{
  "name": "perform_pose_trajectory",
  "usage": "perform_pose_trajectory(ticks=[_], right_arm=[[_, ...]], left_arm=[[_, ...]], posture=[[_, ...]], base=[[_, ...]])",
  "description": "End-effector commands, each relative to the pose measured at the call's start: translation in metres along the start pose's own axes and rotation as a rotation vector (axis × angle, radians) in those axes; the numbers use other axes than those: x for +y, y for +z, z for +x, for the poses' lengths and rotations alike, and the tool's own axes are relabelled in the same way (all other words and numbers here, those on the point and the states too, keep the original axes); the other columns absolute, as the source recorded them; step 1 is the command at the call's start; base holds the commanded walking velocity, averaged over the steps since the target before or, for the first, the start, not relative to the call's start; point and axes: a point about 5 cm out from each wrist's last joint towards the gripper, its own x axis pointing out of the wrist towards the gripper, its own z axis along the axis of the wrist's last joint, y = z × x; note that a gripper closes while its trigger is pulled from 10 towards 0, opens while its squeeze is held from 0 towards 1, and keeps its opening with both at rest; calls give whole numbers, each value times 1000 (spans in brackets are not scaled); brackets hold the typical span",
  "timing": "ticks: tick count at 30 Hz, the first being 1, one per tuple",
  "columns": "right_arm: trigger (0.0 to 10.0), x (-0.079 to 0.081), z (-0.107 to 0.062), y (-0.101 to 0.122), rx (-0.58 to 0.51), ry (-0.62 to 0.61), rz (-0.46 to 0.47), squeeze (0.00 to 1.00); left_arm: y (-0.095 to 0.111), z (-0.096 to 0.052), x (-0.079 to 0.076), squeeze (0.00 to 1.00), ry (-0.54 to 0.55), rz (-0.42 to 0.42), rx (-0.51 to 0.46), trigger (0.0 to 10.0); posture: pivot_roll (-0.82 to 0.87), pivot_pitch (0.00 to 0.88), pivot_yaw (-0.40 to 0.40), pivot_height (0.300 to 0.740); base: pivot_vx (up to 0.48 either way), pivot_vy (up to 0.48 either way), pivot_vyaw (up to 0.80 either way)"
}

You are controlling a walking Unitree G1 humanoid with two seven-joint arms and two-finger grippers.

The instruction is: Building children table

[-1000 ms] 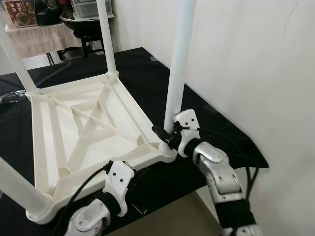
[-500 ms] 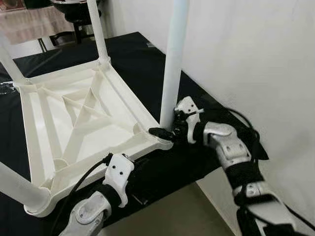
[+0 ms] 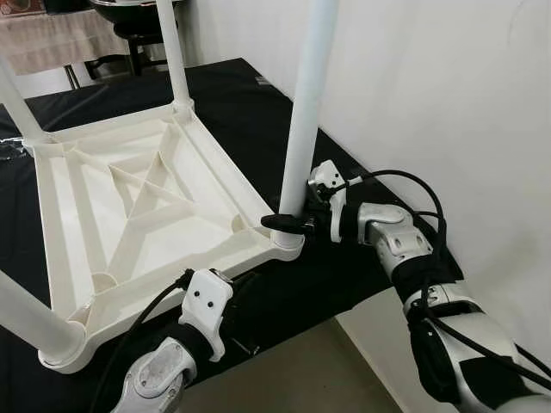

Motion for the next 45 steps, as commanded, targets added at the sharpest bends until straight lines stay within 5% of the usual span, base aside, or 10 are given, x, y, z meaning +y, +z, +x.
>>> perform_pose_trajectory(ticks=[1, 18, 19, 20, 21, 30, 32, 39, 41, 45], right_arm=[[0, -3, -6, -9, 32, -44, 10, 0], [0, 46, 15, -42, 68, -610, 123, 0], [10000, 41, 15, -36, 57, -625, 110, 0], [10000, 41, 15, -36, 57, -625, 110, 0], [10000, 38, 20, -20, 6, -513, 109, 1000], [10000, 48, 20, 12, -50, -115, -34, 863], [10000, 33, 17, 17, -50, 44, -59, 0], [10000, 21, 16, 23, -30, 117, -64, 0], [0, 13, 13, 26, -24, 142, -22, 0], [0, 8, 6, 22, -12, 145, 7, 0]], left_arm=[[0, -1, -2, 0, 4, -14, -10, 10000], [2, -3, 1, 0, 3, -7, -21, 10000], [2, -3, 1, 0, 6, -5, -20, 10000], [2, -3, 1, 0, 6, -5, -20, 10000], [2, -3, 2, 0, 5, 0, -19, 10000], [1, 0, 1, 0, -17, -2, -17, 10000], [1, 1, 1, 0, -17, 5, -16, 10000], [0, 1, 0, 0, -17, 8, -15, 10000], [-1, 2, 0, 0, -17, 9, -13, 10000], [-1, 2, -1, 0, -18, 9, -13, 10000]], posture=[[59, 80, -88, 740], [36, 110, -74, 740], [41, 104, -70, 740], [41, 104, -70, 740], [44, 103, -67, 740], [34, 93, -66, 740], [45, 88, -69, 740], [54, 80, -71, 740], [58, 75, -70, 740], [56, 78, -68, 740]], base=[[0, 0, 0], [0, 0, 0], [0, 0, 0], [0, 0, 0], [0, 0, 0], [0, 0, 0], [0, 0, 0], [0, 0, 0], [0, 0, 0], [0, 0, 0]])
